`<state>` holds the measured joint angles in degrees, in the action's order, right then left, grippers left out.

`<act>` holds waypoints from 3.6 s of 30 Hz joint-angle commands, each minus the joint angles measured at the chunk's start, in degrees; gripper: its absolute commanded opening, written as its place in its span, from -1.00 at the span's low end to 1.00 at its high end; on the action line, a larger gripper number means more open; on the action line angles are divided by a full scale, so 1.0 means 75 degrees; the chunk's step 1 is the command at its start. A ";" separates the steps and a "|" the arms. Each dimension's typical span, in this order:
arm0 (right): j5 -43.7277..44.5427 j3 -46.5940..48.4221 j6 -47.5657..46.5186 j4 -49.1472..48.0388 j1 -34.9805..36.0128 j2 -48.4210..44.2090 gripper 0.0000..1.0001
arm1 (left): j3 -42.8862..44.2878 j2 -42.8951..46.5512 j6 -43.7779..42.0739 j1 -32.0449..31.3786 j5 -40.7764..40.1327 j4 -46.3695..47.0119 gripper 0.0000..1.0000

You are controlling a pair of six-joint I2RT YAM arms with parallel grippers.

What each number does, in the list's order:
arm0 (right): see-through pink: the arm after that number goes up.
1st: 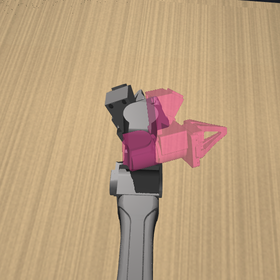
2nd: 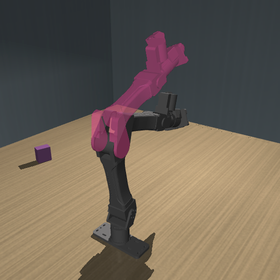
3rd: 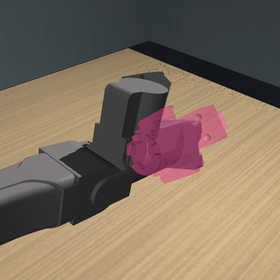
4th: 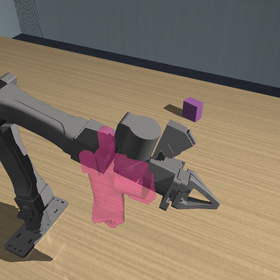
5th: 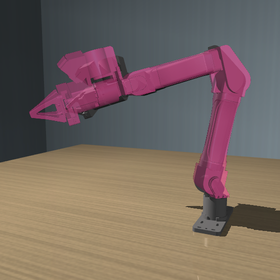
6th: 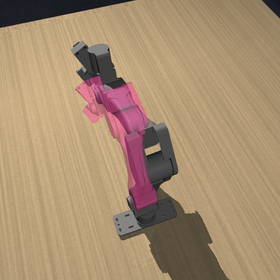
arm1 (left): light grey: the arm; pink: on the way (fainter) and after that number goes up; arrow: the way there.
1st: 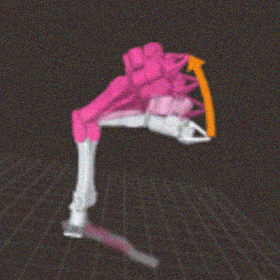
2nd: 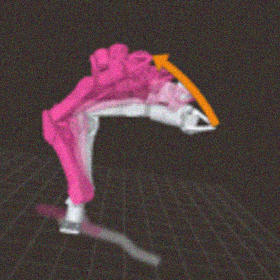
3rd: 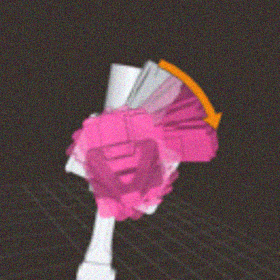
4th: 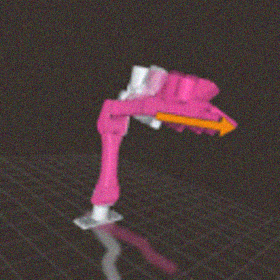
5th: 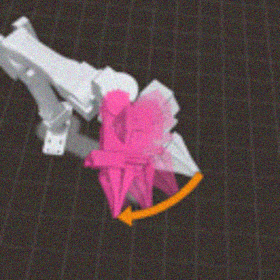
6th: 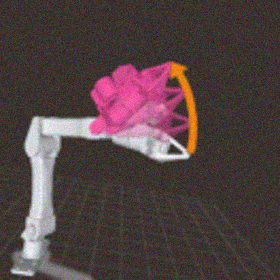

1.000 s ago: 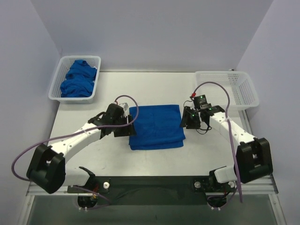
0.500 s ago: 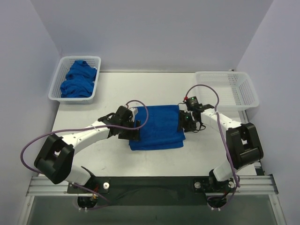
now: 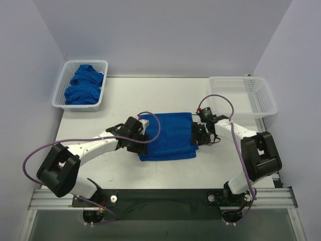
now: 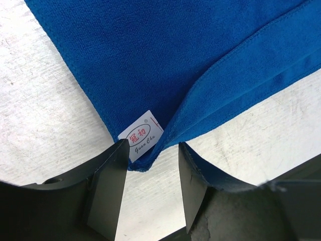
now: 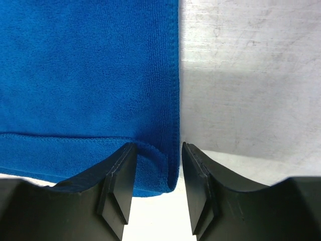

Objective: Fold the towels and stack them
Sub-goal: Fold the towel

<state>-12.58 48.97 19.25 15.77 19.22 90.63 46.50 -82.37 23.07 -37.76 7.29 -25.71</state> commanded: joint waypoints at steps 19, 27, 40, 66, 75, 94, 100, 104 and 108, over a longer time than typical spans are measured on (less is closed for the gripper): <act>-0.0772 -0.0072 -0.0175 -0.0005 0.0144 -0.0705 -0.33 | -0.0153 0.0611 -0.0064 -0.0063 -0.0046 0.0065 0.10; -0.0409 -0.0131 -0.0245 -0.0005 0.0074 -0.0436 -0.56 | -0.0177 0.0705 -0.0100 -0.0063 -0.0058 0.0065 0.10; -0.0620 -0.0061 -0.0246 -0.0005 -0.0008 -0.0060 -0.57 | -0.0177 0.0717 -0.0404 -0.0063 -0.0011 0.0054 0.09; -0.0585 -0.0178 -0.0234 0.0007 -0.0032 -0.0342 -1.00 | 0.0280 0.0119 -0.1412 -0.0028 0.0082 0.0206 -0.25; -0.0491 0.0009 -0.0187 0.0030 -0.0079 -0.0482 -1.00 | 0.0421 0.0248 -0.1634 0.0042 -0.0092 0.0136 -0.94; 0.1231 0.6658 -0.2213 0.0347 -0.0430 0.1273 -1.00 | 0.6195 -0.2010 -0.3226 0.2081 -0.1638 0.0252 -1.00; 0.1536 0.8399 -0.2496 -0.0016 -0.0559 0.2797 -1.00 | 0.8081 -0.3428 -0.3322 0.2304 -0.1863 0.0452 -1.00; 0.1548 0.8705 -0.2765 -0.0508 -0.0618 0.3267 -1.00 | 0.8857 -0.4040 -0.3381 0.2409 -0.1945 0.0487 -1.00; 0.1514 0.8542 -0.2824 -0.0649 -0.0653 0.3244 -1.00 | 0.9221 -0.4322 -0.3474 0.2515 -0.1991 0.0511 -1.00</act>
<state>-3.66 111.72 0.05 13.93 15.22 116.81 111.33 -114.76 -1.08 -20.38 -5.43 -23.64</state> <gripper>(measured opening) 0.060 0.035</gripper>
